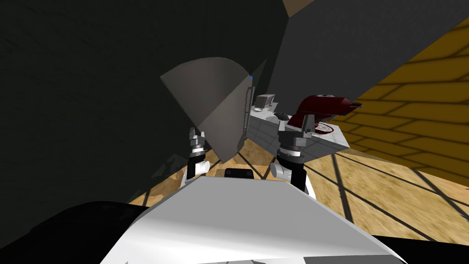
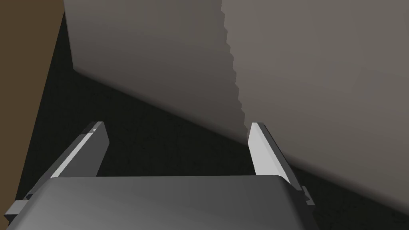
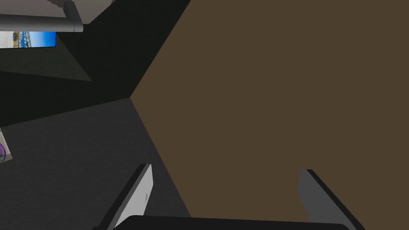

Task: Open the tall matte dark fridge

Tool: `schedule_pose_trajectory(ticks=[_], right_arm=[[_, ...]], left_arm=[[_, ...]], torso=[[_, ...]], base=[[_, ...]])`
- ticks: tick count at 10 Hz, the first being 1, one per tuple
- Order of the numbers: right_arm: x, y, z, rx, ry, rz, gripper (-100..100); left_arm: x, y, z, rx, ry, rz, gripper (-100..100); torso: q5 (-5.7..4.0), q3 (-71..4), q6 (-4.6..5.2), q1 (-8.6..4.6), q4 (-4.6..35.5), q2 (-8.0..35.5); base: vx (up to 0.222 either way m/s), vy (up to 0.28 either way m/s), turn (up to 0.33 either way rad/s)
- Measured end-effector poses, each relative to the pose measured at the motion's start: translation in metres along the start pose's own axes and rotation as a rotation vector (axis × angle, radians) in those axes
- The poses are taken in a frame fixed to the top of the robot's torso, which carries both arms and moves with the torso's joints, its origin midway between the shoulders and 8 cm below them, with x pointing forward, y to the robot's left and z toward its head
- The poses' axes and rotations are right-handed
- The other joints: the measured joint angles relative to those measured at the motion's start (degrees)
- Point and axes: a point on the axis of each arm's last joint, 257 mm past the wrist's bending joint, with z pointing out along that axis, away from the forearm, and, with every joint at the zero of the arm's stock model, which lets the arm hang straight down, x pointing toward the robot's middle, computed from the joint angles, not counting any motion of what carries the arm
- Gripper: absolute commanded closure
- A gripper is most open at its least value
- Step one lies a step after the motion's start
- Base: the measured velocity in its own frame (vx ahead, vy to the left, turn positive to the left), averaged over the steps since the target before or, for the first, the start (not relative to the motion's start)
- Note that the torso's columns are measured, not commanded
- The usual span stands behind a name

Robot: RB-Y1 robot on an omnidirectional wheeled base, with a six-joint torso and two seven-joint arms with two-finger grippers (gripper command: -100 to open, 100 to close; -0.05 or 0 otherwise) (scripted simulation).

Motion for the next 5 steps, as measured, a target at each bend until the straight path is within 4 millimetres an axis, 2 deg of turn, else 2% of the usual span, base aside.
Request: schedule_pose_trajectory(ticks=[2, 5], right_arm=[[0.0000, 0.0000, 0.0000, 0.000, 0.000, 0.000, 0], [0.0000, 0.0001, 0.0000, 0.000, 0.000, 0.000, 0]], left_arm=[[0.0000, 0.0000, 0.0000, 0.000, 0.000, 0.000, 0], [0.0000, -0.0001, 0.0000, 0.000, 0.000, 0.000, 0]], torso=[[0.00, -12.0, 0.00, 0.00, 6.0, 6.0], [0.00, -36.9, 0.00, 0.00, 18.5, 18.5]], base=[[0.000, 0.000, 0.000], [0.000, 0.000, 0.000]])
